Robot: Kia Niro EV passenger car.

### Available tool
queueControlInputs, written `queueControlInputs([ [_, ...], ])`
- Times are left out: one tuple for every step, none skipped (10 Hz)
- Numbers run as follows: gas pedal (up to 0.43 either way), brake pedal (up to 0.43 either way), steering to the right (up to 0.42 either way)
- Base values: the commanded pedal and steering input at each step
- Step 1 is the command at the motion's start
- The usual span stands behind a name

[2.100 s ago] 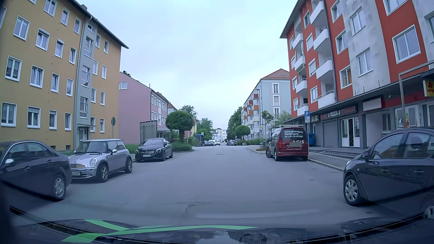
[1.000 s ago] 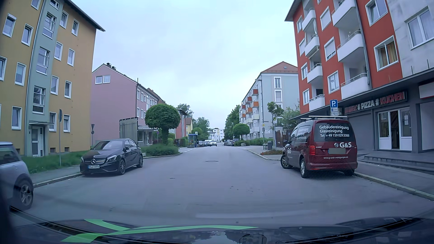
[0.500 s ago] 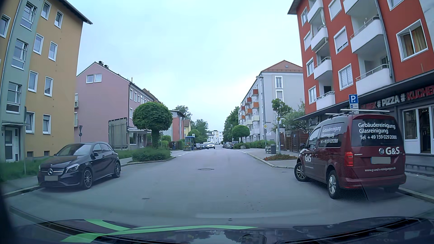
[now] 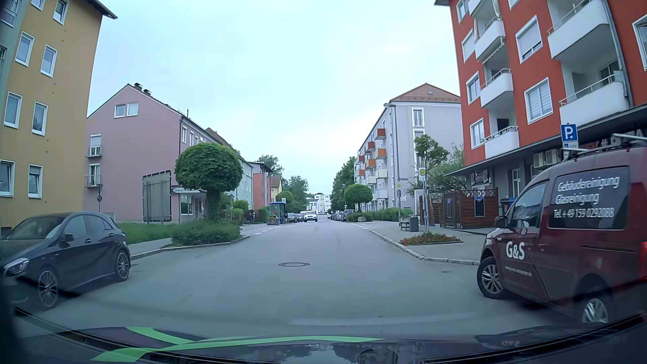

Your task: Follow the waypoints while adhering to traffic rules and regulations

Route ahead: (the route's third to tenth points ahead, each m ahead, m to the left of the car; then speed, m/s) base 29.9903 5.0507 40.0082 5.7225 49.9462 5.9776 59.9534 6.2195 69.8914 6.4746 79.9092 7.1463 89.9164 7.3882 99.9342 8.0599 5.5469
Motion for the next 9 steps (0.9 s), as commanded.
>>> queueControlInputs([
  [0.059,0.000,0.003],
  [0.059,0.000,0.002],
  [0.059,0.000,-0.001],
  [0.059,0.000,-0.009],
  [0.059,0.000,-0.016],
  [0.059,0.000,-0.017],
  [0.059,0.000,-0.017],
  [0.059,0.000,-0.016],
  [0.059,0.000,-0.016],
])
